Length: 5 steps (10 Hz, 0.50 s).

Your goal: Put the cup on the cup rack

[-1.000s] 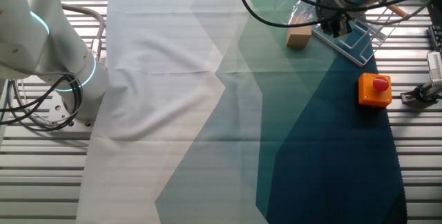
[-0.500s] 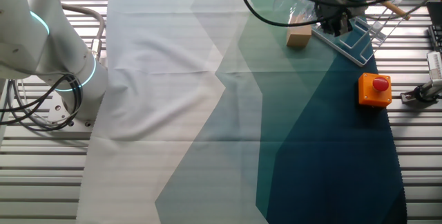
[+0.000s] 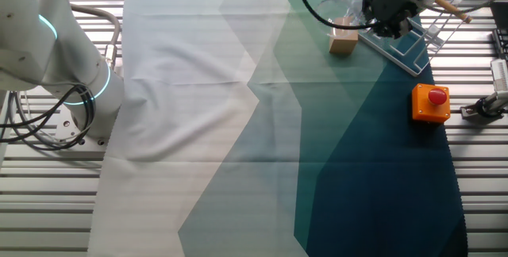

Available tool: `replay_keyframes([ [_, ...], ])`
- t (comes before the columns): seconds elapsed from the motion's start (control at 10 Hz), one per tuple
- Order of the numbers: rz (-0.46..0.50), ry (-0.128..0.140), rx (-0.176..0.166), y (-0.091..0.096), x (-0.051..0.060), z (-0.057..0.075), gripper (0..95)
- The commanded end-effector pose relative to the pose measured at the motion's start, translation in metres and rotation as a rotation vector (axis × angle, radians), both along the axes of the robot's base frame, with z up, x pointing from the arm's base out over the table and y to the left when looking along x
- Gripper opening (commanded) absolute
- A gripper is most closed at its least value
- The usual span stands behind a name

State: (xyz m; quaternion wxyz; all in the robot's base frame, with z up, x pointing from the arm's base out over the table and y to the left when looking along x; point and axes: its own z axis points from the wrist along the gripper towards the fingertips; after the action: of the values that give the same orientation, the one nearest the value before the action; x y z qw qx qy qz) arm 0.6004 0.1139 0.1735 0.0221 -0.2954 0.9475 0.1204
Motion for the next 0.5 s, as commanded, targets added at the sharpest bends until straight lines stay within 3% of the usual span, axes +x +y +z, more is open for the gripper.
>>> replay_keyframes([
  [0.1,-0.065,-0.092,-0.033,-0.0006,-0.0013,0.0,0.0],
  [0.3,-0.105,-0.096,-0.073,-0.0006,-0.0013,0.0,0.0],
  [0.5,-0.112,-0.093,-0.077,-0.0006,-0.0013,0.0,0.0],
])
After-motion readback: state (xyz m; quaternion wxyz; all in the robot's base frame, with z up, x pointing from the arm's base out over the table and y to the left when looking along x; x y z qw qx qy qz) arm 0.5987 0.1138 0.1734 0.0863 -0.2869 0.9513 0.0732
